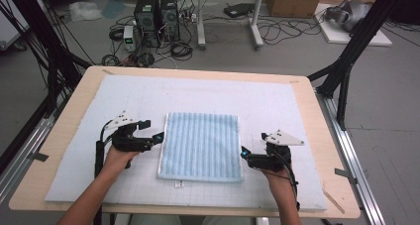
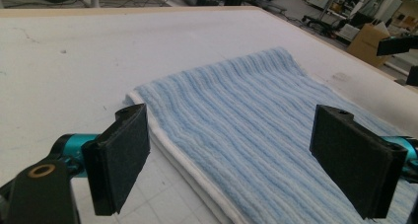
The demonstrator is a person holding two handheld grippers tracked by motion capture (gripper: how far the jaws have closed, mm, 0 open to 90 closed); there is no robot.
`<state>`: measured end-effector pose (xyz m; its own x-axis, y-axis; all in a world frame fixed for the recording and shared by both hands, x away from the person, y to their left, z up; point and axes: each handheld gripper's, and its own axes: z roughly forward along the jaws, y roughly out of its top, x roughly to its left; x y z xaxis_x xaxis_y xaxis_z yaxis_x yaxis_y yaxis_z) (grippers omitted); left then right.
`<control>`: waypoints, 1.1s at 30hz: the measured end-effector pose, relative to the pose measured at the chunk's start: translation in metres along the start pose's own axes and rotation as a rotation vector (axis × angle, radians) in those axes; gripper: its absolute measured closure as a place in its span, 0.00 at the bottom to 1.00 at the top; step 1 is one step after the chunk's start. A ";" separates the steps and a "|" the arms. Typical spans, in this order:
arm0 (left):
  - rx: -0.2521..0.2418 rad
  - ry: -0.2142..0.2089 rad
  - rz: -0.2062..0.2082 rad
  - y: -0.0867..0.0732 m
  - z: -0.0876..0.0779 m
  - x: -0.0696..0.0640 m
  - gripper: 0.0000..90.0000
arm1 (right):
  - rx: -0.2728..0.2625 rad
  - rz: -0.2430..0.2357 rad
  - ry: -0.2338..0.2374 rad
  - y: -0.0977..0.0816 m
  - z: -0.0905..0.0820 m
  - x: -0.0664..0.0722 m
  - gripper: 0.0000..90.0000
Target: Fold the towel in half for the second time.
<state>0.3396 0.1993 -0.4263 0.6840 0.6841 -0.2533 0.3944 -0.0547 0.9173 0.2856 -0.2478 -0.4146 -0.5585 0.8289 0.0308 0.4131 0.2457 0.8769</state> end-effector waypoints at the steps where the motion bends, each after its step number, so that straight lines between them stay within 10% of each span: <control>1: 0.008 -0.003 -0.003 0.002 0.002 0.001 0.18 | 0.001 -0.001 -0.001 0.000 0.000 0.000 0.13; 12: 0.034 0.029 -0.004 0.029 0.024 0.013 0.18 | 0.007 0.009 0.029 0.001 0.002 0.001 0.13; 18: 0.093 0.116 0.002 0.037 0.044 0.027 0.21 | 0.011 0.002 0.037 0.000 0.005 0.003 0.13; 33: 0.242 0.160 -0.001 0.020 0.094 0.051 0.39 | 0.033 0.009 0.047 -0.002 0.011 0.004 0.13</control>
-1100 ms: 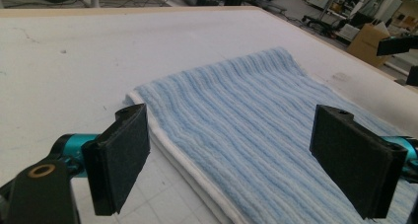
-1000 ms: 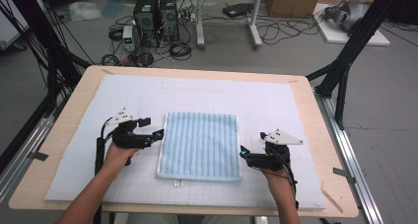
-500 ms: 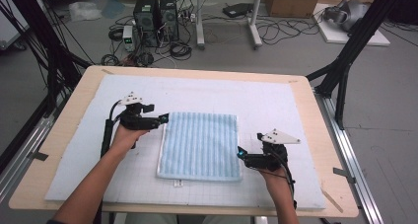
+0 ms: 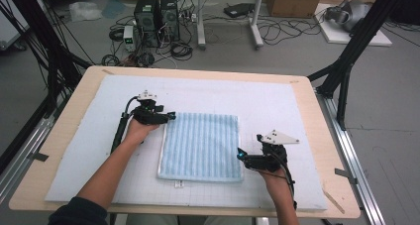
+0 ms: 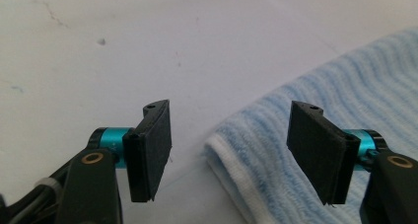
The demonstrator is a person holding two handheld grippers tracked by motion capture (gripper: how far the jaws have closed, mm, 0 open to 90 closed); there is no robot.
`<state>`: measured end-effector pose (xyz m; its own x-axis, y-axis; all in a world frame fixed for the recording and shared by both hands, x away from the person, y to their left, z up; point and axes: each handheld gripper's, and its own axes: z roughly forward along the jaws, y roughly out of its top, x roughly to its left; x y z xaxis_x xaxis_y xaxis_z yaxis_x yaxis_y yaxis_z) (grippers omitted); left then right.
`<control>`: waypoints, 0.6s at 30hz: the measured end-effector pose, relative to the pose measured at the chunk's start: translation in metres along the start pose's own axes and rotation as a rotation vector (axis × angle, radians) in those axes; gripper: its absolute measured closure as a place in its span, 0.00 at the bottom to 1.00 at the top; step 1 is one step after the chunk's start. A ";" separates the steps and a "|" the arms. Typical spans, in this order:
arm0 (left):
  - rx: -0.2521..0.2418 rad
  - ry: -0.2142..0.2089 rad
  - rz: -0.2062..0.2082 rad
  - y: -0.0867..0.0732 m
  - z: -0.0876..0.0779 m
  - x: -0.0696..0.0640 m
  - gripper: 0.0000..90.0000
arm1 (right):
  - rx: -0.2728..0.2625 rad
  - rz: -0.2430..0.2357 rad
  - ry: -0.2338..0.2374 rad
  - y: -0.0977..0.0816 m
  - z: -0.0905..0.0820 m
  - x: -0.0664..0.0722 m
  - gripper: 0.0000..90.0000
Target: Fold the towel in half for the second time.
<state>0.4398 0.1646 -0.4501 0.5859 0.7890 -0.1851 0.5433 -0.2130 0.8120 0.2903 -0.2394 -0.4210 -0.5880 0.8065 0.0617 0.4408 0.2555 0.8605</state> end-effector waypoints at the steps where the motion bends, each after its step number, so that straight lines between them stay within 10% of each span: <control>1: 0.017 0.010 -0.002 -0.001 0.002 0.000 0.40 | 0.003 0.001 0.000 0.000 0.001 0.000 0.13; 18: 0.054 -0.018 0.088 0.001 0.006 -0.008 0.91 | 0.086 0.012 0.004 0.040 0.046 -0.011 0.13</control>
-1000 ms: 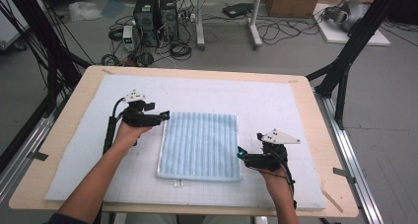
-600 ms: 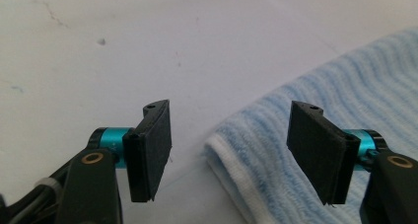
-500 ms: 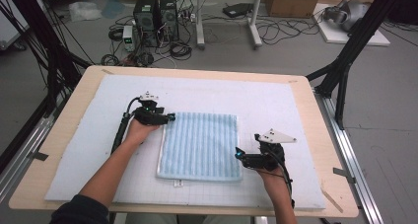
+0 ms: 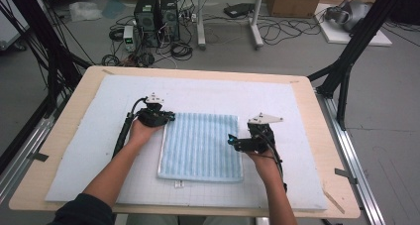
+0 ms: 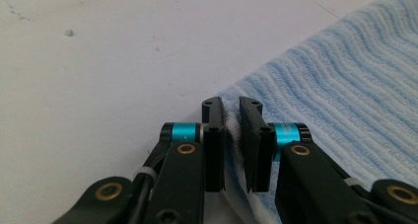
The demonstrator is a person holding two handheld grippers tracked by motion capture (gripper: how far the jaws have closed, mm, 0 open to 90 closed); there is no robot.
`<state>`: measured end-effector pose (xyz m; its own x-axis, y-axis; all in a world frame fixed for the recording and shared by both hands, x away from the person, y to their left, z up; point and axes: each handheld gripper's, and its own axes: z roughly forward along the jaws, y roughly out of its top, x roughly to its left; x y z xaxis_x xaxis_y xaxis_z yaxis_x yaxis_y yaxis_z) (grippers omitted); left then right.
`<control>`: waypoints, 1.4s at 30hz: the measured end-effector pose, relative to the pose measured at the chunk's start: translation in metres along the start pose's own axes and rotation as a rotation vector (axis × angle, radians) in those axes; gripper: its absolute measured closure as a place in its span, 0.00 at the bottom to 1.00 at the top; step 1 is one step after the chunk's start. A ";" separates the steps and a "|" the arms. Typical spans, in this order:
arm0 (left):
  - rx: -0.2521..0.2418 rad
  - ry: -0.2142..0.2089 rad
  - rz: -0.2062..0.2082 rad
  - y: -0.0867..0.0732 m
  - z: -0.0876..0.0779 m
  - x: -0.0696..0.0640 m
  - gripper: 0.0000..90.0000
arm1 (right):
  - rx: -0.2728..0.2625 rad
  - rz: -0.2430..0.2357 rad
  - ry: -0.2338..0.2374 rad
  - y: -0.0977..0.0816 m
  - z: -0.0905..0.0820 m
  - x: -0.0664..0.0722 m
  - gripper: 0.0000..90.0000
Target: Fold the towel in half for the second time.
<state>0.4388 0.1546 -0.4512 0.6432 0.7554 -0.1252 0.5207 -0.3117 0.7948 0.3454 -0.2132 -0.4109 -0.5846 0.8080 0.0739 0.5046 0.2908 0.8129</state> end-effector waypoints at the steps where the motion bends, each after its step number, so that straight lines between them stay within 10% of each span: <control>1: -0.004 0.000 -0.011 0.000 0.000 0.000 0.91 | 0.003 0.001 -0.003 0.004 0.002 -0.001 0.13; 13: -0.007 -0.020 -0.030 -0.001 0.000 0.004 0.93 | 0.049 0.057 -0.040 0.032 0.034 -0.034 0.14; 29: -0.007 -0.024 -0.034 -0.001 0.000 0.004 0.94 | 0.205 0.010 -0.007 0.033 0.087 -0.042 0.65; 42: -0.017 -0.032 -0.061 -0.001 -0.001 0.005 0.95 | 0.190 0.018 0.016 0.034 0.088 -0.042 0.92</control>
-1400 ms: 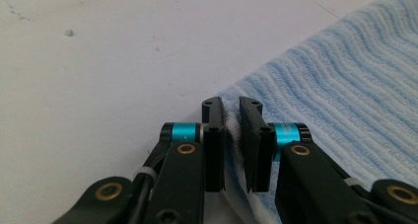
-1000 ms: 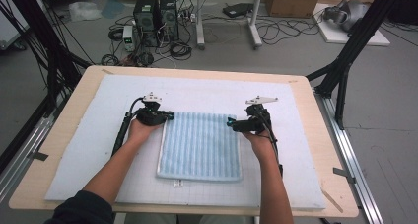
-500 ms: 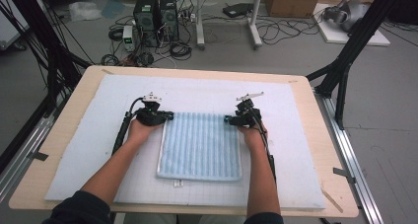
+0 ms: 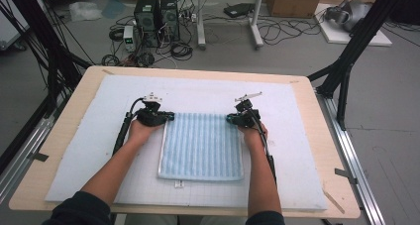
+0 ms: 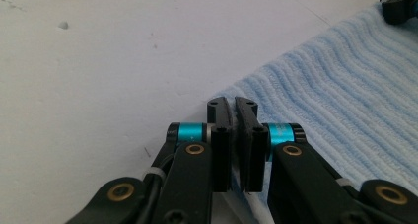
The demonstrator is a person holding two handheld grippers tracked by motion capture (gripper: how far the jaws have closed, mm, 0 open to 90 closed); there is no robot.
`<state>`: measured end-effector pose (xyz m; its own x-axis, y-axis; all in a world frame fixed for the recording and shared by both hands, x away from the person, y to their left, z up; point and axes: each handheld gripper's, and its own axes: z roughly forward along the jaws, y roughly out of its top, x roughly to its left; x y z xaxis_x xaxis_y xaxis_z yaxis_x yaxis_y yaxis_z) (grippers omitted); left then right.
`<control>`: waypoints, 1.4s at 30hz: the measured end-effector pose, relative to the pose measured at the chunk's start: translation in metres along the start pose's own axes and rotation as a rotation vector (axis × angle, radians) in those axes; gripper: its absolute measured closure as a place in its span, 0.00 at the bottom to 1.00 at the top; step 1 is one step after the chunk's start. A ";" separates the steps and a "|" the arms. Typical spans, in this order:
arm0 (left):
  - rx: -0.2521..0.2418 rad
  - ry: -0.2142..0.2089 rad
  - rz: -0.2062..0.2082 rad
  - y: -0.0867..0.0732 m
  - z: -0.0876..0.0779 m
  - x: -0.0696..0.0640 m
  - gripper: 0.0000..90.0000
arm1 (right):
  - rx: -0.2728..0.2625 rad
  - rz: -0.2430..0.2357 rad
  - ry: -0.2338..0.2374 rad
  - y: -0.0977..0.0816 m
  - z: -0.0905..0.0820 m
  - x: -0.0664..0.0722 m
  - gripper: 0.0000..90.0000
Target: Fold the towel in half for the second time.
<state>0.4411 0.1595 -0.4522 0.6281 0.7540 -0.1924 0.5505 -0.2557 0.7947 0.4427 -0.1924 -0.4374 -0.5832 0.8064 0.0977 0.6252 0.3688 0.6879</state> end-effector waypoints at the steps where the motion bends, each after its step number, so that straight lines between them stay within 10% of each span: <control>1: 0.001 -0.005 -0.014 0.000 -0.001 0.001 0.95 | -0.003 -0.007 -0.002 0.000 -0.001 0.000 0.92; 13: -0.104 -0.042 -0.077 0.022 -0.009 0.009 0.95 | -0.094 0.000 -0.066 0.015 -0.011 -0.006 0.92; 28: -0.136 -0.077 0.005 0.026 -0.040 -0.011 0.95 | -0.172 -0.039 -0.020 0.011 -0.042 0.005 0.91; 42: -0.182 -0.110 0.048 -0.001 -0.071 -0.039 0.95 | -0.219 -0.079 0.014 -0.024 -0.071 0.028 0.90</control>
<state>0.3772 0.1734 -0.4045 0.7128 0.6706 -0.2054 0.4163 -0.1689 0.8934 0.3744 -0.2116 -0.3997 -0.6340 0.7719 0.0464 0.4506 0.3200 0.8334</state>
